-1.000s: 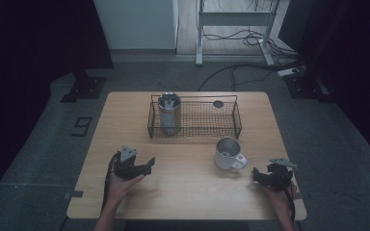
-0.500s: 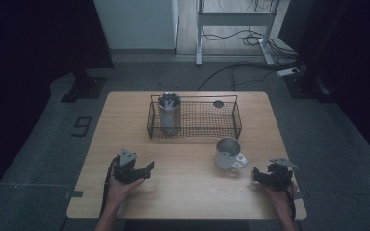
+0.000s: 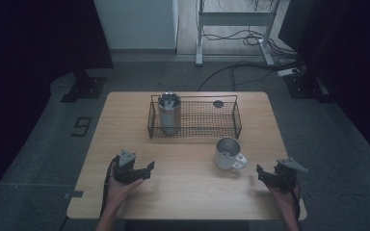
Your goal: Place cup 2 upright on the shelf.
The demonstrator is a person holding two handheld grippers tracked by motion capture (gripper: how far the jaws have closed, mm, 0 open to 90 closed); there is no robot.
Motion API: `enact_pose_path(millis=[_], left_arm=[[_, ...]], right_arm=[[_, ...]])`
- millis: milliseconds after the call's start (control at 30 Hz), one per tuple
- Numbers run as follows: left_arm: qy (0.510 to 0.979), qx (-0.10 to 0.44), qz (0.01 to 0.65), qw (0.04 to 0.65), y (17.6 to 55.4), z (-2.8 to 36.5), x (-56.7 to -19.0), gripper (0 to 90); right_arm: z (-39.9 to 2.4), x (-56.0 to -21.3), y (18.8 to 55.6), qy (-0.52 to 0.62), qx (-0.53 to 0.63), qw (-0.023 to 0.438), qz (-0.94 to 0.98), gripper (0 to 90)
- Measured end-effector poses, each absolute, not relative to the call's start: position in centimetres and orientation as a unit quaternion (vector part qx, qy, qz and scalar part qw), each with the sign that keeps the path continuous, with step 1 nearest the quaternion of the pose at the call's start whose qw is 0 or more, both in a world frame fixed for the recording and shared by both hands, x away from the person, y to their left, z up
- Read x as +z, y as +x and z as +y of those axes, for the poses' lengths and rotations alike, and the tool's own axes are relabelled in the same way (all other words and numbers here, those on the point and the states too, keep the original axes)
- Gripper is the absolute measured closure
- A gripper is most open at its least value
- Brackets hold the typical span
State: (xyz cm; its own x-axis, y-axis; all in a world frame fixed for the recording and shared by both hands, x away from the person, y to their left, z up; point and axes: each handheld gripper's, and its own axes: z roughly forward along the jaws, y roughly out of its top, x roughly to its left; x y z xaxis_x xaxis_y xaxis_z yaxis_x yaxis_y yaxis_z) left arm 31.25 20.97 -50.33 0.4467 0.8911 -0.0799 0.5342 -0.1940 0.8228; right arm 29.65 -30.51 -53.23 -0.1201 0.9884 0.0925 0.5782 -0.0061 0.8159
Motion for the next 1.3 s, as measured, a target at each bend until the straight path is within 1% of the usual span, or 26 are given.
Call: enact_pose_path(millis=[467, 500, 967, 1133, 1300], left_arm=[[0.729, 0.204, 0.483, 0.439, 30.8, 21.5, -49.3, 14.6], [0.729, 0.208, 0.479, 0.443, 30.5, 21.6, -49.2, 14.6], [0.744, 0.195, 0.476, 0.426, 30.6, 20.9, -49.9, 14.5], [0.747, 0.187, 0.477, 0.424, 30.7, 20.9, -50.1, 14.5], [0.748, 0.184, 0.477, 0.423, 30.7, 20.9, -50.1, 14.5]], right_arm=[[-29.4, -50.1, 28.5, 0.572, 0.424, 0.261, 0.651, 12.9], [-29.1, -49.5, 28.3, 0.565, 0.435, 0.265, 0.649, 12.9], [-26.7, -46.8, 27.9, 0.52, 0.461, 0.254, 0.672, 11.9], [-25.8, -46.5, 28.3, 0.513, 0.457, 0.253, 0.682, 10.7], [-24.7, -46.8, 29.1, 0.506, 0.453, 0.241, 0.693, 9.8]])
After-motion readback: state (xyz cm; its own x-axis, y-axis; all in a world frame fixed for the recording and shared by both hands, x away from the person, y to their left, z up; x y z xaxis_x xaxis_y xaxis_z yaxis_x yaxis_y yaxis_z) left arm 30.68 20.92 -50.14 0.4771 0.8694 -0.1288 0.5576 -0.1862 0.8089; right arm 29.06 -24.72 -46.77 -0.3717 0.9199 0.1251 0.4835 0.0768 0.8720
